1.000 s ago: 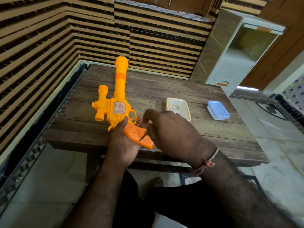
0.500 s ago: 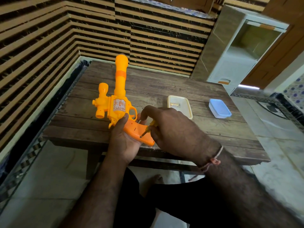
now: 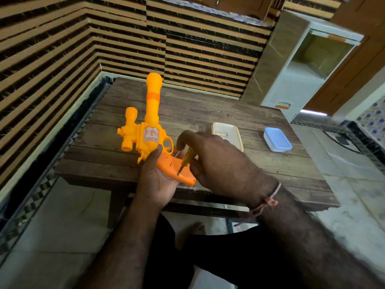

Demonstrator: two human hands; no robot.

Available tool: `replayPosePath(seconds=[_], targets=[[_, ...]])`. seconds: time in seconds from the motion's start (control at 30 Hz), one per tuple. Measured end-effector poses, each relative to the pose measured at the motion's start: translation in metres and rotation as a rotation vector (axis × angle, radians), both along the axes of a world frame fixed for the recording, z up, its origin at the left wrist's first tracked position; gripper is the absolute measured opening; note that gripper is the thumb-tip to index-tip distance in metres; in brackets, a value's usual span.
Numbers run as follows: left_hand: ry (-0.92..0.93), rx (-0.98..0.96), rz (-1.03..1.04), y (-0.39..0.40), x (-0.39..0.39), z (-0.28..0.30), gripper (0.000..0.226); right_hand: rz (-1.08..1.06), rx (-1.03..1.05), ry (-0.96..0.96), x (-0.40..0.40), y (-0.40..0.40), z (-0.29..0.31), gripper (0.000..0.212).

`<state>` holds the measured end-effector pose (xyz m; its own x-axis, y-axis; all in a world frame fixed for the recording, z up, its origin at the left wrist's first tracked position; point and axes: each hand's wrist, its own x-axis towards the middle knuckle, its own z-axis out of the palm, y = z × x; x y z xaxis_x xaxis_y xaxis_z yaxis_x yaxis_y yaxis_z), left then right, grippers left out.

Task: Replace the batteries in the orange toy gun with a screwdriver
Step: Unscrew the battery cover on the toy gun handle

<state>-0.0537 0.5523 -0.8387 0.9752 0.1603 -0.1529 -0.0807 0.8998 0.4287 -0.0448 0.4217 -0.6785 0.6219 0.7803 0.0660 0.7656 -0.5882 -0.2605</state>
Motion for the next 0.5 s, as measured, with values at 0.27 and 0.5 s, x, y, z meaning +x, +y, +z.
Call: replayPosePath(seconds=[0.27, 0.5], targets=[[-0.005, 0.033, 0.030, -0.002, 0.001, 0.001, 0.084, -0.053, -0.020, -0.091, -0.002, 0.002, -0.004, 0.025], [0.017, -0.035, 0.008, 0.004, 0.007, -0.008, 0.090, -0.092, 0.023, -0.015, -0.001, -0.002, -0.001, 0.021]])
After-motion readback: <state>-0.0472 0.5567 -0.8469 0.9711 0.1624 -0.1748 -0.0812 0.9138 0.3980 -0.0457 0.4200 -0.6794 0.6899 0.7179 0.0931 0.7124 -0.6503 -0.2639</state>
